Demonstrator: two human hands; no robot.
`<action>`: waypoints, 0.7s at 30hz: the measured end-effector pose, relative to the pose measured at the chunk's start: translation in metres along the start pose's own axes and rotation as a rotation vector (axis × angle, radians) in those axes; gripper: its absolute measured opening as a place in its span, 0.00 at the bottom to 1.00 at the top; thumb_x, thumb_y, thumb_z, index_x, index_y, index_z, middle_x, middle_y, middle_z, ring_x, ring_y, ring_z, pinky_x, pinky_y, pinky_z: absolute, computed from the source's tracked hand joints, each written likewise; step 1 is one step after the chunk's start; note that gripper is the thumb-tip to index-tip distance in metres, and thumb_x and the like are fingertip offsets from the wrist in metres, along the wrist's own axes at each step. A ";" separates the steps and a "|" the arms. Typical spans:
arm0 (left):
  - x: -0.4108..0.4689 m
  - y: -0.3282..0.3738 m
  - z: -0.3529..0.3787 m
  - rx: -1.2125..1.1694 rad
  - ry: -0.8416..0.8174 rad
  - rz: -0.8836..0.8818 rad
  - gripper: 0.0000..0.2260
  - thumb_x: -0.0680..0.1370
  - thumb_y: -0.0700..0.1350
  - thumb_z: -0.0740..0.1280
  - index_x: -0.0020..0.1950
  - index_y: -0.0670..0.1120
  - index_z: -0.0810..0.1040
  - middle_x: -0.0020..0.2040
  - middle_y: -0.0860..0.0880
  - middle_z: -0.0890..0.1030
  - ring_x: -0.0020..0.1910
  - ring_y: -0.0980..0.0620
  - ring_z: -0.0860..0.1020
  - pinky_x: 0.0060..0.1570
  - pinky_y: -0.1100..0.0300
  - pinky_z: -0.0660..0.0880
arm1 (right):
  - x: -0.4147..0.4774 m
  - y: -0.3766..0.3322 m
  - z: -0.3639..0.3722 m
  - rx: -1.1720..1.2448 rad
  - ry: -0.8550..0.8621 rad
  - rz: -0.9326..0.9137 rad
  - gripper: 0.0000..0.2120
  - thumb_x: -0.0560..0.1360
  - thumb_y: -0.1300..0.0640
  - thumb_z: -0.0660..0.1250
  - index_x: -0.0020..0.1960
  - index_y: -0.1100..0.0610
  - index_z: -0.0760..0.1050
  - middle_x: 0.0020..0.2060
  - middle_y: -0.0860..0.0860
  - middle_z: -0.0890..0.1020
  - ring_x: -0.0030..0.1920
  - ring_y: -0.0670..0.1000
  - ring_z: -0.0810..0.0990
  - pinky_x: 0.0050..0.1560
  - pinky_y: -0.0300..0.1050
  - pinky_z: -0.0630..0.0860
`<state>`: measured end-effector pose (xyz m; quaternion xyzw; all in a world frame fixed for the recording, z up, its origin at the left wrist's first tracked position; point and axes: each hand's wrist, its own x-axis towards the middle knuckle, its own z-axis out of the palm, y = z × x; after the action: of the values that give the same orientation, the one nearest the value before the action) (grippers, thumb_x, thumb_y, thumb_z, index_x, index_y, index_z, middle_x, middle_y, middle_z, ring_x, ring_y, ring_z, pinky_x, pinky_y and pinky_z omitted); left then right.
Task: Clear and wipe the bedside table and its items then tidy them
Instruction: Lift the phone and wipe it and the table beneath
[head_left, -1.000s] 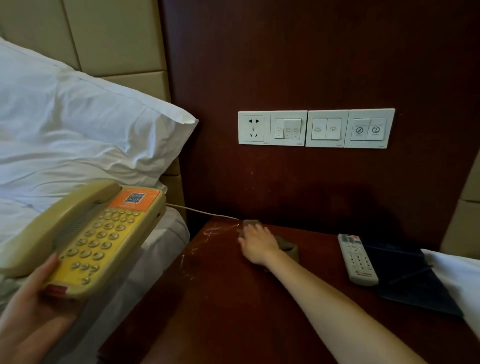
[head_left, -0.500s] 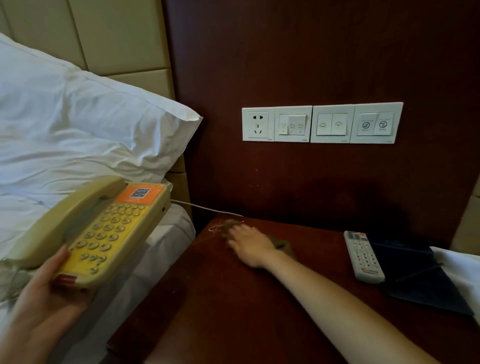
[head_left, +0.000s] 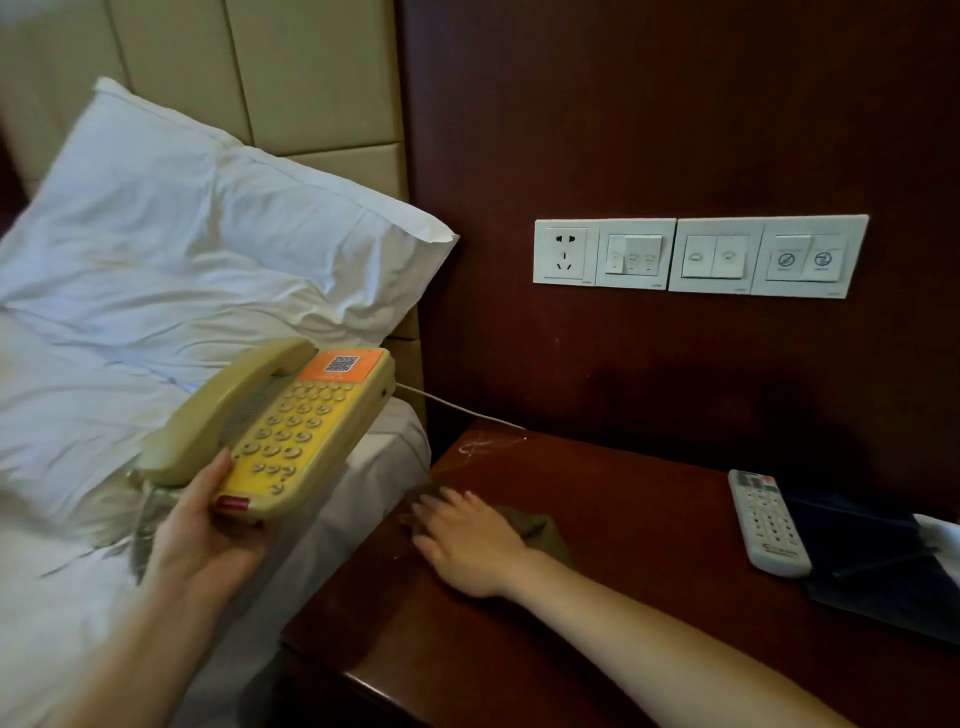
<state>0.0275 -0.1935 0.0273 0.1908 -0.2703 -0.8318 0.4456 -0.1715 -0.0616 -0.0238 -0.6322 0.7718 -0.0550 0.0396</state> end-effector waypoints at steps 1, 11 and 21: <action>-0.011 0.000 0.010 0.012 -0.052 -0.005 0.06 0.75 0.48 0.67 0.48 0.46 0.76 0.38 0.51 0.85 0.31 0.57 0.82 0.25 0.65 0.76 | 0.004 -0.016 0.003 0.003 -0.002 -0.050 0.26 0.83 0.45 0.45 0.78 0.54 0.51 0.77 0.50 0.53 0.77 0.51 0.47 0.74 0.50 0.43; -0.024 -0.002 0.005 0.071 -0.020 -0.046 0.08 0.78 0.48 0.63 0.50 0.43 0.76 0.35 0.47 0.85 0.32 0.53 0.83 0.25 0.61 0.78 | 0.012 0.015 -0.006 0.015 0.046 0.007 0.24 0.83 0.47 0.45 0.77 0.53 0.55 0.77 0.50 0.56 0.77 0.51 0.51 0.74 0.51 0.48; -0.026 -0.002 0.009 0.037 0.047 -0.083 0.09 0.79 0.47 0.62 0.49 0.42 0.78 0.36 0.46 0.85 0.33 0.51 0.84 0.31 0.57 0.81 | -0.006 0.039 0.000 -0.023 0.044 0.305 0.28 0.82 0.42 0.41 0.78 0.53 0.51 0.78 0.48 0.52 0.77 0.50 0.47 0.75 0.52 0.43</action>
<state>0.0352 -0.1680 0.0350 0.2294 -0.2673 -0.8397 0.4134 -0.2080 -0.0483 -0.0292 -0.5068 0.8601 -0.0533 0.0234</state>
